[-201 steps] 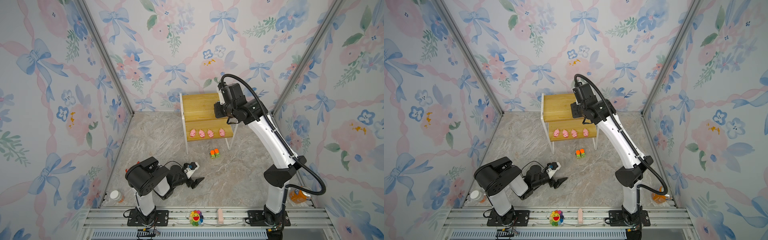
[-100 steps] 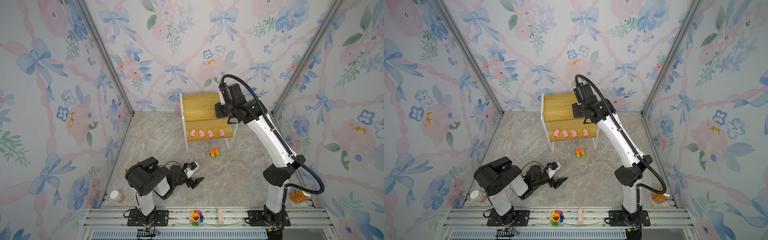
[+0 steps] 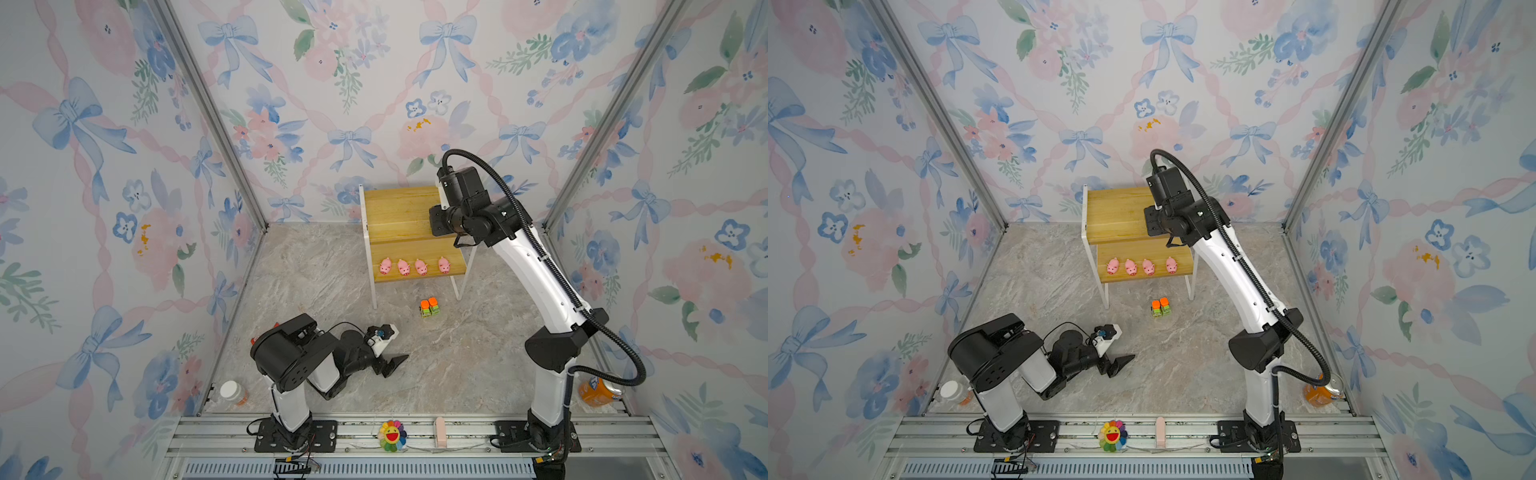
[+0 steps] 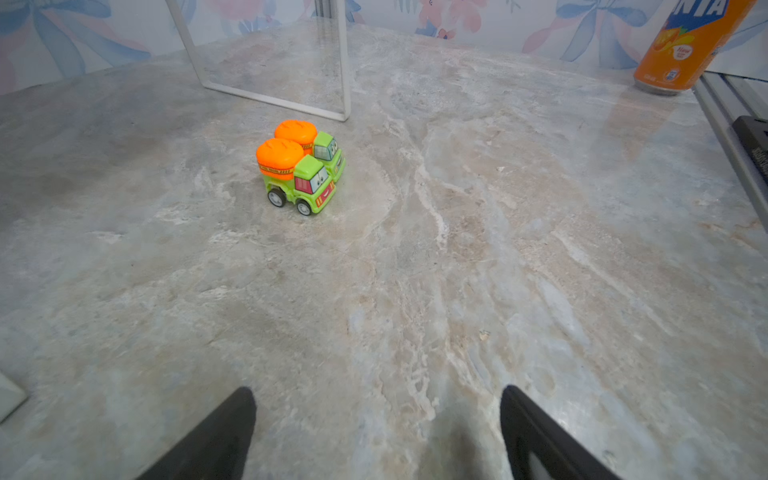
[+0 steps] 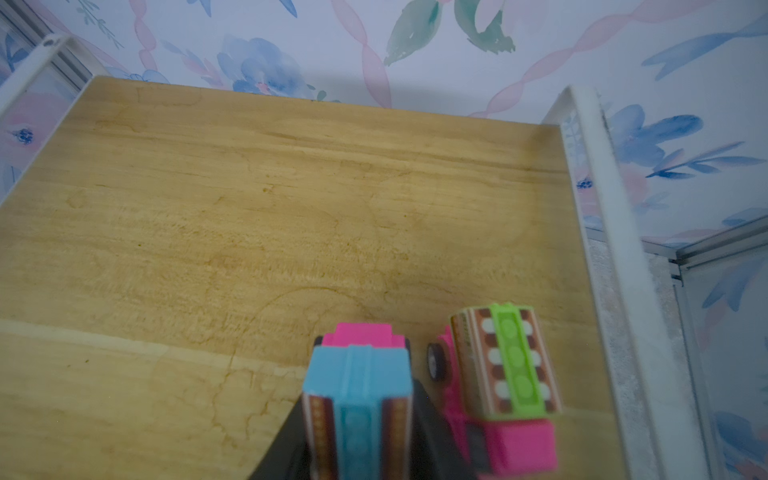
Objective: Place and organize the plastic toys onto the shelf
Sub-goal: 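Lower the truck beside the green-and-pink truck and open the right gripper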
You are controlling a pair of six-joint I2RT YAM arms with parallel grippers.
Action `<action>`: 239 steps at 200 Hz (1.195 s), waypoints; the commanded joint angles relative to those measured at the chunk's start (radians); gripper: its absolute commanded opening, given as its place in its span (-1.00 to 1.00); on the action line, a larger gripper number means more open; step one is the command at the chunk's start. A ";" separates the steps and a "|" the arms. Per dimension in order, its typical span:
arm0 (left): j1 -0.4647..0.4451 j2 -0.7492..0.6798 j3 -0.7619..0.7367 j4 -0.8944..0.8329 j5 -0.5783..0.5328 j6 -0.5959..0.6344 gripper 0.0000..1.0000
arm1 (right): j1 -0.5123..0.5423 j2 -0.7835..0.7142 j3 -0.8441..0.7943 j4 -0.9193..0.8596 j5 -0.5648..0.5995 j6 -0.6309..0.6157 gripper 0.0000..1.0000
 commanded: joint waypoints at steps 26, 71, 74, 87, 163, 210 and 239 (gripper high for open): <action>0.004 0.009 0.008 -0.014 -0.004 0.004 0.84 | -0.010 0.012 0.021 -0.003 0.001 0.000 -0.20; 0.004 0.010 0.007 -0.015 -0.006 0.005 0.84 | -0.009 -0.005 -0.001 0.013 -0.006 0.001 -0.17; 0.004 0.010 0.007 -0.014 -0.006 0.005 0.84 | -0.009 -0.006 -0.004 0.015 -0.006 0.001 -0.17; 0.004 0.009 0.006 -0.014 -0.007 0.005 0.84 | -0.009 -0.013 -0.010 0.020 -0.013 0.001 -0.16; 0.005 0.014 0.002 -0.014 -0.013 0.006 0.83 | -0.006 -0.019 -0.021 0.019 -0.046 0.004 -0.16; 0.005 0.014 0.001 -0.014 -0.012 0.007 0.83 | 0.000 -0.050 -0.044 0.027 -0.041 0.002 -0.16; 0.005 0.014 0.000 -0.014 -0.012 0.006 0.83 | 0.002 -0.071 -0.072 0.042 -0.052 0.000 -0.16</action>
